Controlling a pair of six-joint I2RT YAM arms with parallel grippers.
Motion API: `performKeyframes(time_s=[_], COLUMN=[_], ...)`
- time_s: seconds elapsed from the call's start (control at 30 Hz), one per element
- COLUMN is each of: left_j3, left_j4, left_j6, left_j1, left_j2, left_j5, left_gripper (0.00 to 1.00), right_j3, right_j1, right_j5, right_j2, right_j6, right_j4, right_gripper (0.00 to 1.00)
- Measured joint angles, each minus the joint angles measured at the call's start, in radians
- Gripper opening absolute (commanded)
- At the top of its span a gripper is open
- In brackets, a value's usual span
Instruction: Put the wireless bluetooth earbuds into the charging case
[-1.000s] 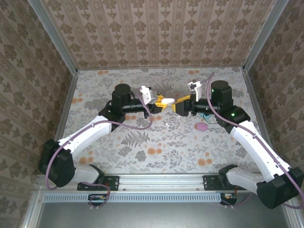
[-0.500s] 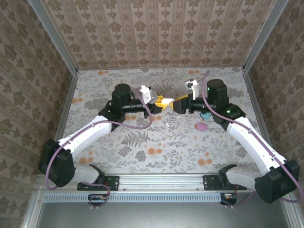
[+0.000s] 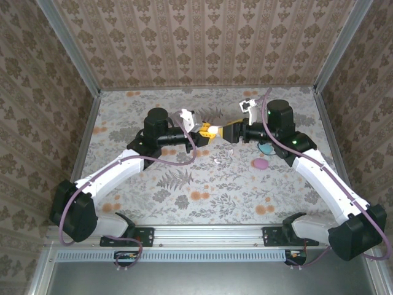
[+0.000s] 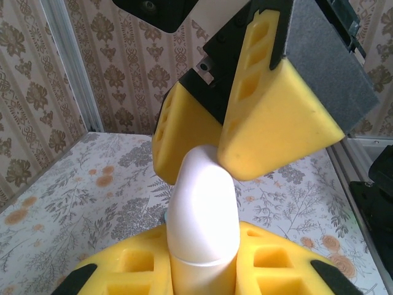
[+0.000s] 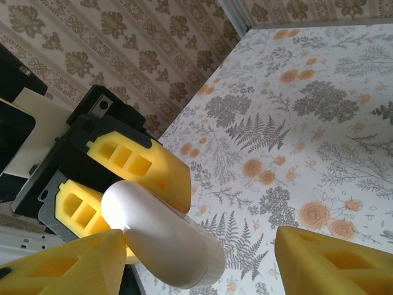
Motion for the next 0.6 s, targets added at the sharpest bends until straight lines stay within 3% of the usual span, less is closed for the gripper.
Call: performKeyframes(time_s=[0.37,0.6], left_j3=[-0.004,-0.006], left_j4=[0.046,0.082], left_j6=[-0.053,-0.069], left_j1=[0.008,0.008], left_j2=[0.0,0.0], left_j5=[0.035,0.014], left_gripper=[0.17,0.17], right_j3=[-0.006,-0.012], right_j1=[-0.023,-0.039], right_j5=[-0.035,-0.084], right_j2=[-0.007,0.038], right_j6=[0.044,0.383], right_j4=[0.053,0.111], right_gripper=[0.71,0.79])
